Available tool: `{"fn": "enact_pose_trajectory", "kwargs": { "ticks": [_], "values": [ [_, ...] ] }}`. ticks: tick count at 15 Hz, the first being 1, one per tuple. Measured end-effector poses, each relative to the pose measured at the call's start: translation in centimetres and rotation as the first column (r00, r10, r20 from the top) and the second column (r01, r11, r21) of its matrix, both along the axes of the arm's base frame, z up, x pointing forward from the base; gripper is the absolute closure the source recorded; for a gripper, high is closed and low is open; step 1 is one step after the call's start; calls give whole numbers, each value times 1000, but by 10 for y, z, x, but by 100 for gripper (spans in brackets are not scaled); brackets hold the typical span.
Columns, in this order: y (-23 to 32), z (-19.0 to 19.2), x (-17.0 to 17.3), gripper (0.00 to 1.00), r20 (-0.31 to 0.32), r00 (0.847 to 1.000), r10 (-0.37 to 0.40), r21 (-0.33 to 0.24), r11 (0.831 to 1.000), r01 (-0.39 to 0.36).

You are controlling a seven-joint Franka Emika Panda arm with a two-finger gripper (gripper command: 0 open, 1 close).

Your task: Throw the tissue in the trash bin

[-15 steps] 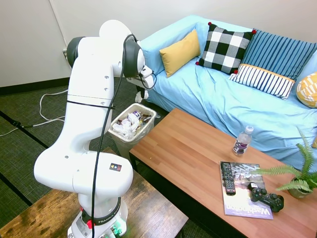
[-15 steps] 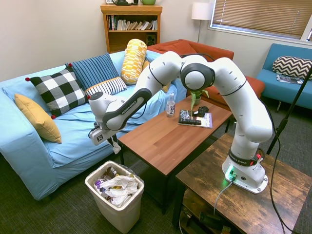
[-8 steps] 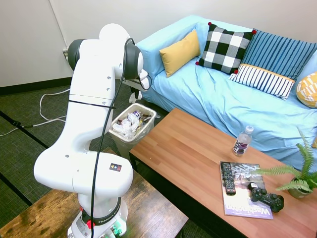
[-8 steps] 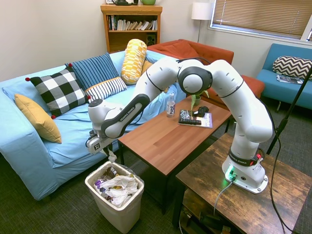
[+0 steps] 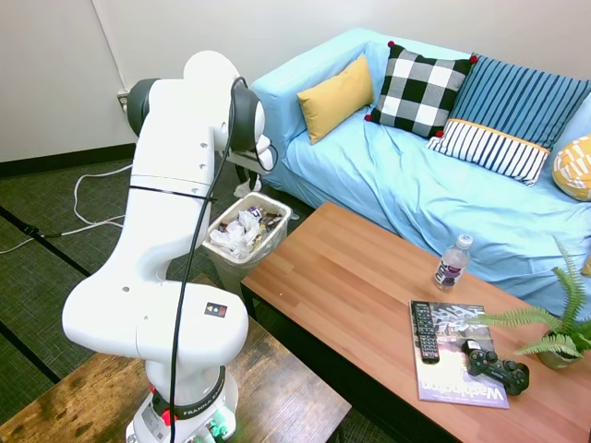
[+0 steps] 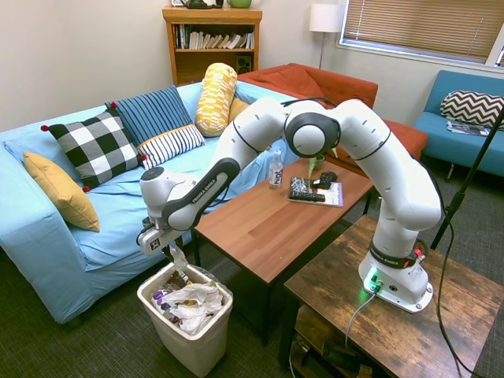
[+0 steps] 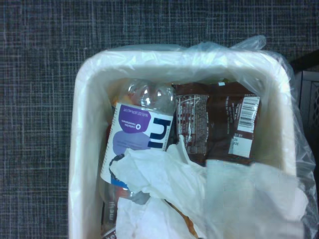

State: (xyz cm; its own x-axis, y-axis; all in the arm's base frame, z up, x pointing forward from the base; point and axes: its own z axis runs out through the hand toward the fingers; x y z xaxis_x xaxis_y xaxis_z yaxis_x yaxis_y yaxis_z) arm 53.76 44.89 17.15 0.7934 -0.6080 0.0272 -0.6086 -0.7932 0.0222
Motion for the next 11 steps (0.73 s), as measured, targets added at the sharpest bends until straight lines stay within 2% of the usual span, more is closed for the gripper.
{"fn": "enact_pose_trajectory", "kwargs": {
  "ticks": [6, 11],
  "values": [
    [-4, -3, 4, 0, 4, 1000, -6, -7, 1000, 6],
    [-3, -16, -7, 0, 3, 1000, 3, -9, 1000, -2]
  ]
}}
